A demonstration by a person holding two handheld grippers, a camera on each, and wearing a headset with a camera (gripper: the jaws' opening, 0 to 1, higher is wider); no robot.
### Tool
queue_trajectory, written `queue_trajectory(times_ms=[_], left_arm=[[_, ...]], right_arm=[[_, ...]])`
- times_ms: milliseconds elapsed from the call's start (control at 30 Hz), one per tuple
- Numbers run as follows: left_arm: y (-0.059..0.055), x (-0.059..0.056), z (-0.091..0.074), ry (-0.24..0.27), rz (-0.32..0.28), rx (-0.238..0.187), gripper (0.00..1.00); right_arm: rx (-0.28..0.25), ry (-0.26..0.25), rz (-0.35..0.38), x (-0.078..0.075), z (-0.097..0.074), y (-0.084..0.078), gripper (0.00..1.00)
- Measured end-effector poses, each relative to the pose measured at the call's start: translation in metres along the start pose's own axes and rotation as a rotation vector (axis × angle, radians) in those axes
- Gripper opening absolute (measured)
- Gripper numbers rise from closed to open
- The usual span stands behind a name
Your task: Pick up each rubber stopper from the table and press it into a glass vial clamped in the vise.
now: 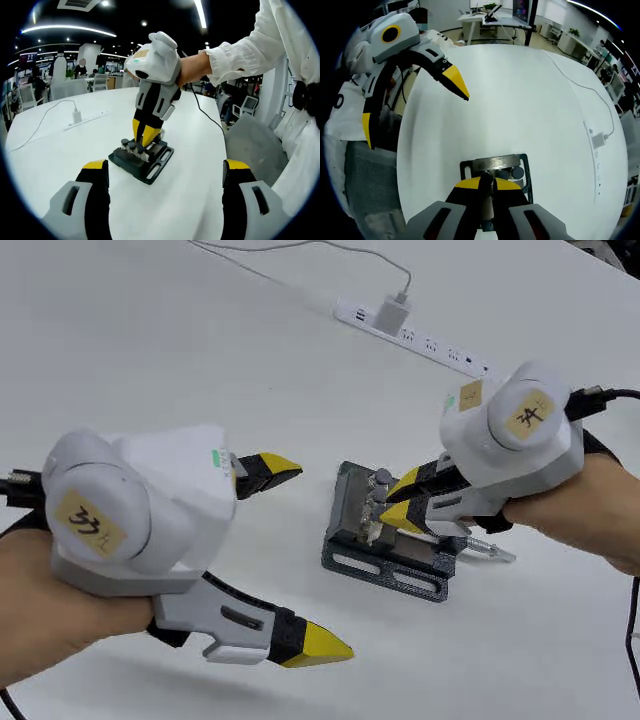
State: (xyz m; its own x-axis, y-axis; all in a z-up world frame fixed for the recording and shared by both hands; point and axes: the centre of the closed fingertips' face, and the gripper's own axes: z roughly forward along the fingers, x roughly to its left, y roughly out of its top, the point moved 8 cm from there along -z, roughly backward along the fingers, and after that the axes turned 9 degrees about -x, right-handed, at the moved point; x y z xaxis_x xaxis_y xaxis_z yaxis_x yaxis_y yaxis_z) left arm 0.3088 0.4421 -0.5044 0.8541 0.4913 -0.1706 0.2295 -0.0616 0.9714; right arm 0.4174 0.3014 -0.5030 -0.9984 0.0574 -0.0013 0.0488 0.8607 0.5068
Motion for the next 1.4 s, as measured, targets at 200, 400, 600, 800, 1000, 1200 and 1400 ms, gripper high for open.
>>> queue_trajectory(times_ms=[200, 400, 600, 800, 1000, 1200, 1400], left_arm=[[0.000, -0.001, 0.001, -0.002, -0.002, -0.003, 0.93], [-0.001, -0.002, 0.001, -0.003, -0.009, -0.002, 0.92], [0.000, -0.001, 0.001, -0.001, -0.014, -0.008, 0.92], [-0.001, 0.000, 0.001, 0.001, -0.023, -0.011, 0.90], [-0.002, 0.001, 0.001, 0.004, -0.022, -0.011, 0.90], [-0.001, 0.003, 0.001, 0.007, -0.024, -0.020, 0.90], [0.000, 0.006, 0.000, 0.017, -0.028, -0.029, 0.89]], right_arm=[[0.003, 0.008, 0.001, 0.004, 0.003, -0.003, 0.02], [-0.003, 0.009, 0.005, 0.004, 0.005, -0.003, 0.01], [0.003, 0.013, 0.003, 0.006, 0.010, -0.003, 0.01], [0.017, 0.007, -0.025, 0.005, 0.011, -0.003, 0.00], [0.028, 0.010, -0.047, 0.004, 0.011, -0.003, 0.00], [0.035, 0.023, -0.065, 0.003, 0.012, -0.003, 0.00], [0.059, 0.023, -0.068, 0.004, 0.014, 0.000, 0.00]])
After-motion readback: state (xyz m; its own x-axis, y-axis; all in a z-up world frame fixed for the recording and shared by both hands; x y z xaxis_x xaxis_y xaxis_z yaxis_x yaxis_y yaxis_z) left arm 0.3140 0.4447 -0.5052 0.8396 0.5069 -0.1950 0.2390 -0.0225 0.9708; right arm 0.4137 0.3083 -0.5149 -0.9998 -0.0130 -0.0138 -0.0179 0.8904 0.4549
